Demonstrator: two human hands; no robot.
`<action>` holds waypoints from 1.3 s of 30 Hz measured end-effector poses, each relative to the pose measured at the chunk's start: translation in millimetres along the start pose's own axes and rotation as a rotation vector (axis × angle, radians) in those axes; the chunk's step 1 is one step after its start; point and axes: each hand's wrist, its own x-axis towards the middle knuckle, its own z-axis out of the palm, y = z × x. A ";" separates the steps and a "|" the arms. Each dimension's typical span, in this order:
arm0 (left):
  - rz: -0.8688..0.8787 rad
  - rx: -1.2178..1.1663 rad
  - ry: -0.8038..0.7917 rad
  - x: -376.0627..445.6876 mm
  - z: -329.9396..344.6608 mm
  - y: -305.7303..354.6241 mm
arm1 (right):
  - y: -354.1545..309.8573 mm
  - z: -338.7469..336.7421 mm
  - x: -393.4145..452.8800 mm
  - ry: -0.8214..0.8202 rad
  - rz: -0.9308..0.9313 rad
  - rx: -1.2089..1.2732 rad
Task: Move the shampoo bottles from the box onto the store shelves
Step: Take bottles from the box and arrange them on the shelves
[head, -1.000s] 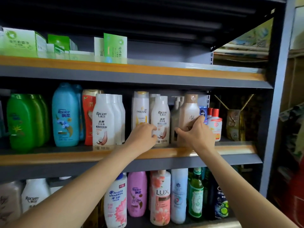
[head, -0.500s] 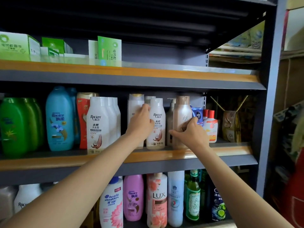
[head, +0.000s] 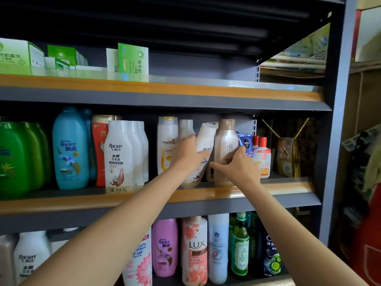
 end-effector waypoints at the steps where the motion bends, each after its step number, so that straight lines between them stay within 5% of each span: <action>1: 0.001 -0.052 0.016 -3.1 -4.0 0.3 | -0.1 -0.5 0.6 -0.006 -0.003 -0.004; 6: 0.009 -0.255 0.140 -7.2 -51.0 -2.8 | 0.7 -0.2 1.3 -0.005 0.031 0.054; 27: -0.070 -0.312 0.045 -18.4 -94.7 -51.6 | -65.9 43.6 -1.9 -0.163 0.009 0.218; 34: -0.031 -0.356 0.006 -22.6 -98.3 -58.7 | -73.2 45.4 -12.9 -0.014 -0.017 0.096; 37: -0.017 -0.446 0.014 -26.9 -102.4 -59.8 | -87.1 32.5 -29.4 0.155 -0.166 0.311; 39: 0.014 -0.478 0.011 -28.3 -108.2 -58.5 | -102.3 25.0 -40.8 -0.025 -0.260 0.484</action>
